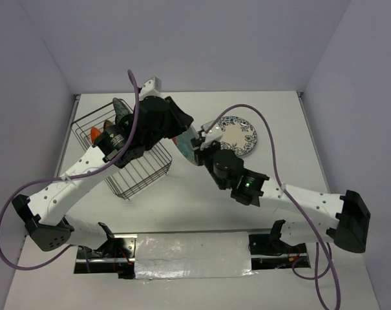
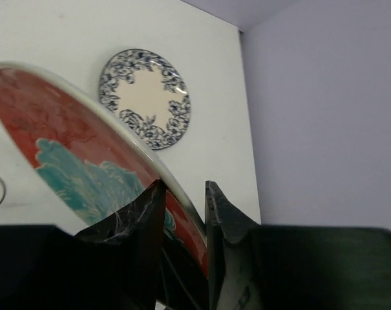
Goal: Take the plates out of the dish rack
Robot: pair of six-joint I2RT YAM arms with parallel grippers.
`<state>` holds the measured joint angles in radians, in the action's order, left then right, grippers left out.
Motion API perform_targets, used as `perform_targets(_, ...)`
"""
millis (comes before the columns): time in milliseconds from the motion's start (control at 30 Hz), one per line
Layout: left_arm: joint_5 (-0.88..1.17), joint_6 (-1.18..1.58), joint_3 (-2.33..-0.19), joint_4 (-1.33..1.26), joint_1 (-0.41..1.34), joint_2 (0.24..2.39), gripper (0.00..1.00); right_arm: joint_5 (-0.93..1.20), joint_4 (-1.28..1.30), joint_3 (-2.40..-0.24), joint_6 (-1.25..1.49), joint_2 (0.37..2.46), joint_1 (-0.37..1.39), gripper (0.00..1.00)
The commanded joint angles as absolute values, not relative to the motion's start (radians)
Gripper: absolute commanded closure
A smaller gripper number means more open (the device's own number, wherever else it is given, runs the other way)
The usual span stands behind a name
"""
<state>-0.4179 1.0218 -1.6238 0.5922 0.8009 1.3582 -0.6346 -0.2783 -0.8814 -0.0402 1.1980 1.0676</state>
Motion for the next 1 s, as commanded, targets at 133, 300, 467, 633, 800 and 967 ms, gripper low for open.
perform_targets(133,-0.578,0.795,-1.749,0.324,0.752,1.351,0.47,-0.64,-0.328,-0.762,0.227,0.963,0.95,1.0)
perform_targets(300,-0.609,0.726,-1.842,0.334,0.752,1.393,0.09,-0.511,-0.269,-0.706,0.324,0.901,0.801,1.0)
perform_targets(467,-0.568,0.592,-1.884,0.396,0.752,1.365,0.01,-0.313,-0.129,-0.726,0.46,0.903,0.521,1.0)
perform_targets(633,-0.373,0.404,-1.732,0.465,0.752,1.254,0.0,0.156,-0.176,-0.719,0.635,0.948,0.156,1.0)
perform_targets(800,-0.196,0.259,-1.393,0.511,0.752,1.011,0.01,0.569,-0.415,-0.738,0.846,1.203,-0.147,1.0)
perform_targets(967,-0.182,0.25,-1.081,0.529,0.75,0.764,0.0,0.718,-0.525,-0.886,0.911,1.439,-0.183,0.98)
